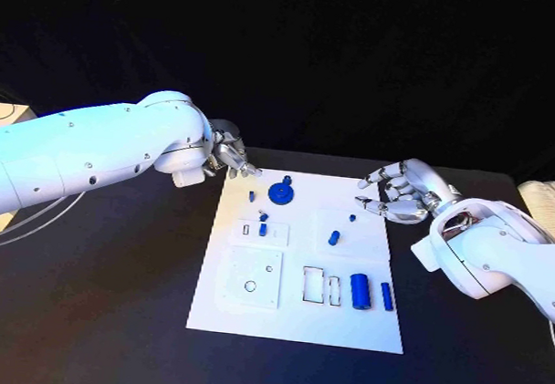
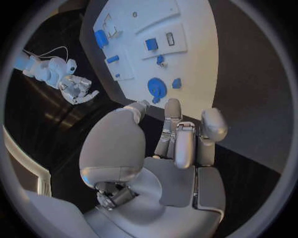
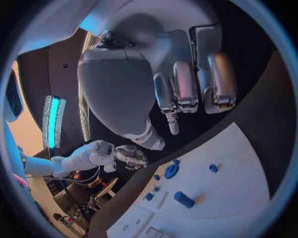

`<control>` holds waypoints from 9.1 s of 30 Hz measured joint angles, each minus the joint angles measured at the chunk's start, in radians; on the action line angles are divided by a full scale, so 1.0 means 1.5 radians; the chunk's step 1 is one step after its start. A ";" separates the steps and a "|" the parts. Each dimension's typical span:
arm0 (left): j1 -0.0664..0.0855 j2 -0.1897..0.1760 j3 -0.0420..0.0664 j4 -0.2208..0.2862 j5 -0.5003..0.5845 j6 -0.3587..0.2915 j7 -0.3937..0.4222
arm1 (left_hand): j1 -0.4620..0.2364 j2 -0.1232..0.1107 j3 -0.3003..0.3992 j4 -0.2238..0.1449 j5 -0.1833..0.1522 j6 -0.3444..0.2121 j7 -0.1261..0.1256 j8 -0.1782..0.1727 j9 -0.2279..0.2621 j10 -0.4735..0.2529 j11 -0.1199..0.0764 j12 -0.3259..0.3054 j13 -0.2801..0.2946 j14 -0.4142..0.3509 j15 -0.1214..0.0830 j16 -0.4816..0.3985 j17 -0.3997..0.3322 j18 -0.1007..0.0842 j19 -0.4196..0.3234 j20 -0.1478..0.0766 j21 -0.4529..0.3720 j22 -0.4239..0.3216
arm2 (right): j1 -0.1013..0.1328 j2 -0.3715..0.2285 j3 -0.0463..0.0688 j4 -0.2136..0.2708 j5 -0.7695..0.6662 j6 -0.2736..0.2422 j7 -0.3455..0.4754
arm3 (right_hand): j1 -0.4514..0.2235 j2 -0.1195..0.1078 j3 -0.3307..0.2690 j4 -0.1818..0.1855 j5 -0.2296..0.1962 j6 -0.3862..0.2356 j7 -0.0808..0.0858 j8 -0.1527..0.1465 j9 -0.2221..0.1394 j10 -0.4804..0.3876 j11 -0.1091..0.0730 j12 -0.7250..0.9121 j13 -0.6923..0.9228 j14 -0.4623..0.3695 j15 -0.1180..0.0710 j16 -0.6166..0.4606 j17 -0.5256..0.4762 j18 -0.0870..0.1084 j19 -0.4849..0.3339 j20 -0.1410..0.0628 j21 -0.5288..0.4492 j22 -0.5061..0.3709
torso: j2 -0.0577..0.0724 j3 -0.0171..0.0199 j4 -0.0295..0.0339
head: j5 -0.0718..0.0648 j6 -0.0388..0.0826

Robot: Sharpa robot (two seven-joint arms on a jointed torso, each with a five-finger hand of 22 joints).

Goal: Assemble the parts on the task board

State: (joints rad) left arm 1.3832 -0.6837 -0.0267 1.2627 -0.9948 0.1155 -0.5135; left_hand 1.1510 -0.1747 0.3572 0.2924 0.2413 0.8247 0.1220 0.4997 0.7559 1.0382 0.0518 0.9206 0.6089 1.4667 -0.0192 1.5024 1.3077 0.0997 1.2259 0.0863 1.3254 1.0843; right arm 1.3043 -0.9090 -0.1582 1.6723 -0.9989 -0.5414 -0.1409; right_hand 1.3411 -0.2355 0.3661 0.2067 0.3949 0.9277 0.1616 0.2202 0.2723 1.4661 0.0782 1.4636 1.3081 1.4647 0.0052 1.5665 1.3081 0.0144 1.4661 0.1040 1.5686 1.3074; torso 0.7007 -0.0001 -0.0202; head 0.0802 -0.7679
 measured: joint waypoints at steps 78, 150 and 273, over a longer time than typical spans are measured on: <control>-0.012 0.115 -0.034 -0.182 0.028 0.132 -0.006 | 0.012 0.038 -0.013 -0.001 0.004 0.033 -0.024 0.060 0.007 0.007 -0.016 0.012 -0.013 -0.002 -0.005 0.003 0.000 0.000 0.001 -0.002 -0.002 0.005 | 0.000 0.002 0.000 0.012 -0.007 -0.011 0.007 | -0.006 -0.006 0.006 0.006 -0.055 -0.002 -0.002 0.016 0.002 0.000 0.000 0.000 0.000 0.000 0.000 0.000 0.000 0.000 0.000 0.000 0.000 0.000 | 0.006 -0.0013 -0.0019 | -0.002 -0.007; -0.014 0.035 -0.036 -0.087 0.153 0.051 0.018 | -0.046 -0.053 0.234 -0.066 0.257 0.092 -0.056 0.118 0.056 0.122 -0.050 0.110 0.092 -0.001 -0.040 0.043 0.000 0.000 0.041 -0.034 0.050 0.082 | 0.000 -0.002 0.000 0.011 -0.008 -0.010 0.006 | -0.006 -0.006 0.006 0.006 -0.055 -0.002 -0.002 0.018 0.003 0.000 0.000 0.000 0.000 0.000 0.000 0.000 0.000 0.000 0.000 0.000 0.000 0.000 | 0.005 -0.0012 -0.0004 | 0.002 -0.006; -0.026 -0.021 -0.087 0.076 -0.025 0.080 0.011 | -0.062 -0.064 0.240 -0.082 0.272 0.104 -0.059 0.118 0.054 0.146 -0.056 0.122 0.109 -0.001 -0.044 0.043 0.000 0.000 0.046 -0.040 0.057 0.092 | -0.006 -0.009 -0.001 0.025 -0.020 -0.013 0.011 | -0.006 -0.006 0.008 0.008 -0.052 -0.002 -0.002 0.021 0.002 0.000 0.000 0.000 0.000 0.000 0.000 0.000 0.000 0.000 0.000 0.000 0.000 0.000 | 0.001 0.0001 0.0038 | 0.007 -0.018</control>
State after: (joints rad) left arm 1.3438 -0.7153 -0.1567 1.3766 -1.0316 0.2361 -0.4976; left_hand 1.0577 -0.2712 0.7175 0.1695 0.6489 0.9803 0.0339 0.6773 0.8376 1.2566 -0.0327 1.1039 0.7729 1.4648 -0.0856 1.5664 1.3073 0.0995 1.2953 0.0270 1.4106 1.2219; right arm 1.2959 -0.9220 -0.1595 1.7099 -1.0288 -0.5603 -0.1243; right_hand 1.3318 -0.2448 0.3783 0.2190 0.3175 0.9242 0.1581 0.2511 0.2759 1.4661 0.0783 1.4639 1.3079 1.4647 0.0052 1.5665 1.3077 0.0144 1.4661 0.1040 1.5686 1.3073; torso 0.7024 0.0001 -0.0146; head 0.0908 -0.7942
